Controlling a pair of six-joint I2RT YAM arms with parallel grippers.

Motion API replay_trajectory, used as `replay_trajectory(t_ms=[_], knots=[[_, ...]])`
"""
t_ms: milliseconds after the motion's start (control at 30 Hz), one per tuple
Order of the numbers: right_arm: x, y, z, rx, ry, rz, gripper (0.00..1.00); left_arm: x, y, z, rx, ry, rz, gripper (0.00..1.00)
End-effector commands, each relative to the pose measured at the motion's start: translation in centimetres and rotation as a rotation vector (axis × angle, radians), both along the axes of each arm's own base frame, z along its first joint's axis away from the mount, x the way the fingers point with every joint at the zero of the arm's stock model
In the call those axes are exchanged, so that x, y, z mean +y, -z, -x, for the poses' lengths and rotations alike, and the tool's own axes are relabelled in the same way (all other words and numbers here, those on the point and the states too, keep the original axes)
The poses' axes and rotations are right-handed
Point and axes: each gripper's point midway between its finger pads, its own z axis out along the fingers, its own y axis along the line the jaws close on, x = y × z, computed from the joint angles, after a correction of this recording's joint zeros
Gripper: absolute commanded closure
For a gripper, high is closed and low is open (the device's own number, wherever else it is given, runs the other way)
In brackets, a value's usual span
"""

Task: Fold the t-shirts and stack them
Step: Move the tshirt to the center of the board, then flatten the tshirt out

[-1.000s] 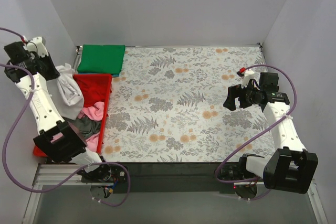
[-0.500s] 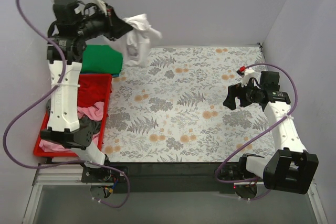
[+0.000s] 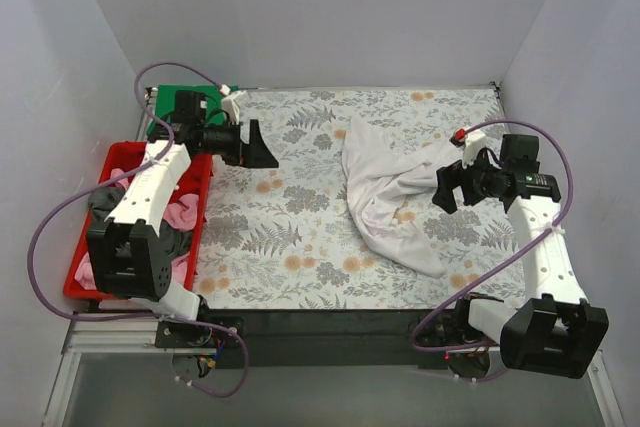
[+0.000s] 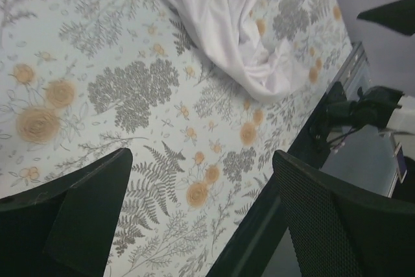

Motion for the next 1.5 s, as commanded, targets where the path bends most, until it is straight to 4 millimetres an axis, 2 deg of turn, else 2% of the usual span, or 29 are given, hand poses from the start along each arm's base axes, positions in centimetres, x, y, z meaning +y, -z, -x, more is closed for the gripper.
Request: replay_trajectory(t_ms=[0,67,100,167,200,233,267,333,367,400,467,633,800,833,1000,1033,1100,1167,1200,1233,1267,1300,1333,1367,1400,1433,1467], knots=[[-1.2,0.8,-0.5,0.022,-0.009,0.062,0.01,-3.3,-1.4,2.3,-0.172,0.149,-0.048,0.11],[-1.6,0.9,-1.3,0.04,0.007,0.065,0.02,-5.6,0.7,3.3,-0.143,0.206,-0.087,0.11],[-1.8,1.8,-1.9,0.082,0.018,0.064,0.02,-6.4,1.1,3.2,-0.149,0.217,-0.091,0.11],[-2.3,1.9,-2.9,0.102,0.043,0.067,0.04,-8.9,3.3,4.0,-0.087,0.243,-0.098,0.13],[-2.4,2.7,-3.4,0.132,0.047,0.063,0.05,-9.9,3.9,3.8,-0.089,0.243,-0.099,0.15],[-2.5,2.9,-3.8,0.142,0.061,0.062,0.06,-11.5,5.0,4.5,-0.072,0.271,-0.12,0.16],[-2.8,2.5,-4.9,0.121,0.077,0.065,0.06,-12.5,6.7,4.6,-0.021,0.278,-0.133,0.18],[-3.5,3.6,-6.2,0.157,0.113,0.077,0.08,-14.7,8.3,5.4,0.003,0.323,-0.139,0.2],[-4.1,3.5,-7.1,0.156,0.146,0.09,0.1,-15.3,9.9,5.2,0.047,0.319,-0.155,0.2],[-4.4,4.5,-7.6,0.187,0.16,0.091,0.11,-15.8,10.3,5.1,0.052,0.319,-0.152,0.19],[-5.0,5.1,-8.8,0.196,0.198,0.097,0.1,-16.7,11.8,5.1,0.102,0.327,-0.148,0.15],[-6.0,7.4,-11.9,0.237,0.27,0.098,0.09,-18.5,13.1,3.5,0.122,0.327,-0.135,0.16],[-6.1,10.0,-14.1,0.289,0.3,0.074,0.1,-20.5,15.0,1.9,0.177,0.335,-0.108,0.25],[-6.2,9.9,-14.8,0.277,0.303,0.069,0.11,-21.0,15.6,1.5,0.192,0.337,-0.103,0.26],[-6.2,12.0,-16.3,0.323,0.323,0.054,0.17,-21.9,16.7,1.2,0.22,0.368,-0.073,0.35],[-5.9,12.2,-16.3,0.333,0.321,0.034,0.25,-21.9,16.9,1.0,0.216,0.362,-0.075,0.37],[-5.5,13.2,-16.0,0.363,0.318,0.013,0.33,-22.1,17.6,0.5,0.216,0.351,-0.083,0.4],[-5.0,13.9,-15.5,0.39,0.305,-0.007,0.49,-22.2,18.4,-0.4,0.205,0.325,-0.11,0.49],[-5.0,14.0,-15.3,0.395,0.299,-0.008,0.57,-22.1,18.5,-0.9,0.196,0.31,-0.124,0.57],[-4.9,14.0,-15.3,0.393,0.291,-0.013,0.76,-21.7,18.6,-1.6,0.189,0.291,-0.135,0.69],[-4.8,13.8,-15.3,0.383,0.276,-0.011,0.84,-21.3,18.4,-2.1,0.188,0.278,-0.142,0.77],[-5.0,12.9,-15.5,0.361,0.27,-0.012,0.94,-20.5,16.9,-3.4,0.16,0.259,-0.127,0.85],[-5.0,12.3,-15.5,0.348,0.261,-0.015,0.99,-19.9,15.9,-3.9,0.149,0.252,-0.117,0.93],[-5.1,10.9,-15.6,0.311,0.249,-0.016,0.99,-19.0,15.1,-3.9,0.15,0.252,-0.119,0.99],[-5.5,10.3,-15.3,0.291,0.227,-0.008,0.99,-18.1,12.6,-4.2,0.065,0.266,-0.133,1.0],[-5.6,9.9,-14.4,0.301,0.209,0.001,0.99,-17.0,11.9,-4.1,0.03,0.276,-0.164,1.0],[-5.8,9.4,-13.8,0.292,0.192,0.019,0.99,-15.7,11.4,-2.7,0.035,0.296,-0.212,1.0]])
